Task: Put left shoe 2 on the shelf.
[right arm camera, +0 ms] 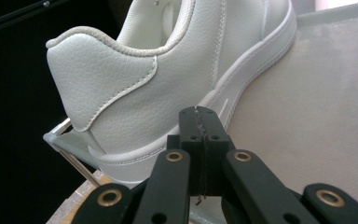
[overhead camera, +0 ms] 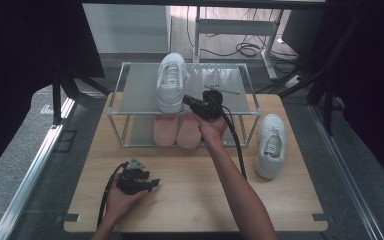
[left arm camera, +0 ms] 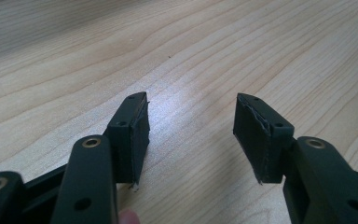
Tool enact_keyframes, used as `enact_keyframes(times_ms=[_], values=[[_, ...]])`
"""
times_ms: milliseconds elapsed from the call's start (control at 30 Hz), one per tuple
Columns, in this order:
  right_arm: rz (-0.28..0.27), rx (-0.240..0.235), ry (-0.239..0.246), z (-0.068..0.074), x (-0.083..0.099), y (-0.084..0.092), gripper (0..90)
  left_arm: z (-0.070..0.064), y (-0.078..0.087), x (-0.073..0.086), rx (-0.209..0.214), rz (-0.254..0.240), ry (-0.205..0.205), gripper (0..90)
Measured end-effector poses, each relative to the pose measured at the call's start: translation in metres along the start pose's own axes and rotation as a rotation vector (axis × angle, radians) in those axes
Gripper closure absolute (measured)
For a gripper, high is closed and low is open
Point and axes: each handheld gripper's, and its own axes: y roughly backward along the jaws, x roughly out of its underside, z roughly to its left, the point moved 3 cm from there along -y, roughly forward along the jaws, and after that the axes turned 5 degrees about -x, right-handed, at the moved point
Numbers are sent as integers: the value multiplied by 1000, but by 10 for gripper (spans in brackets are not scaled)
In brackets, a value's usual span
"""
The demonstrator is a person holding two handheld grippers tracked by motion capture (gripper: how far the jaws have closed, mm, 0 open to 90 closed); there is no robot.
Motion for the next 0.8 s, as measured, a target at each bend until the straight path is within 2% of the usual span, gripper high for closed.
enact_keyframes(times_ms=[300, 500, 800], values=[[-6, 1, 19, 1, 0, 4, 894, 0, 0, 0, 1, -2, 3, 461], [-21, -3, 73, 5, -4, 21, 886, 0, 1, 1, -1, 1, 13, 461], [-24, -24, 105, 10, 3, 48, 859, 1, 2, 1, -6, -2, 15, 460]])
